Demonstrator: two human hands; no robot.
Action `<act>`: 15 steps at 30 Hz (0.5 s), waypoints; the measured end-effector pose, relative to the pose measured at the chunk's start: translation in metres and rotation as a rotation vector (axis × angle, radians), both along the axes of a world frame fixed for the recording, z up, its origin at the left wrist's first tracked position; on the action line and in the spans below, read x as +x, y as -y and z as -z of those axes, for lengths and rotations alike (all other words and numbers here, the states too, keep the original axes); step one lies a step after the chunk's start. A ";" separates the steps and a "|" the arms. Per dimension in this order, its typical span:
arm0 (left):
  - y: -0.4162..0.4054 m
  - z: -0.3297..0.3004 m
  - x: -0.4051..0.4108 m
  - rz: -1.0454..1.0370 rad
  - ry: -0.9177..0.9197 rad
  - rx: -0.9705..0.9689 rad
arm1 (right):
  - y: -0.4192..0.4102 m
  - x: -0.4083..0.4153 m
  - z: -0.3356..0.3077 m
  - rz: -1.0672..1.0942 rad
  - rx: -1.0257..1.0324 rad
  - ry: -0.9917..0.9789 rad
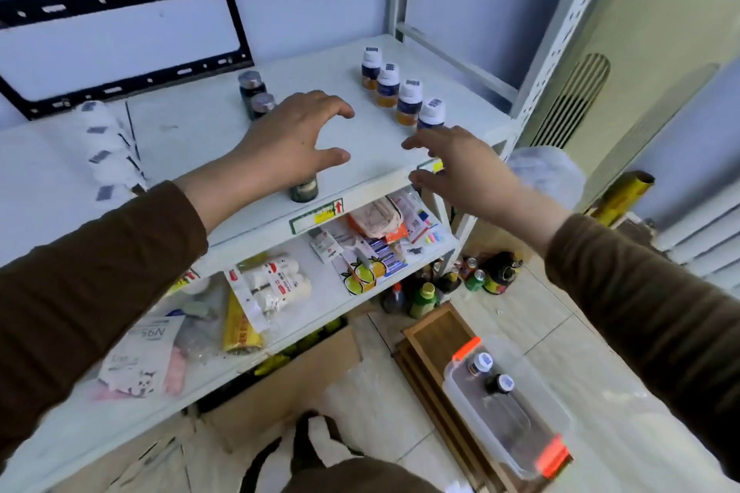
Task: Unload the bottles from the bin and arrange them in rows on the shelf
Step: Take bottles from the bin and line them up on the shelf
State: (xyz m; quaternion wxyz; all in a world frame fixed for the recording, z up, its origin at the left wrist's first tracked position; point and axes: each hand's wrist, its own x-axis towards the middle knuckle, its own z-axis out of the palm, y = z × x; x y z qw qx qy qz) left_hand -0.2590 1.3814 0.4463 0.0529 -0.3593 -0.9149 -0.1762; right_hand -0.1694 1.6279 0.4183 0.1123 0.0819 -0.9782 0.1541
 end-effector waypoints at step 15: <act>-0.109 0.150 0.153 0.080 0.351 -0.078 | -0.115 0.183 0.129 0.186 -0.071 0.296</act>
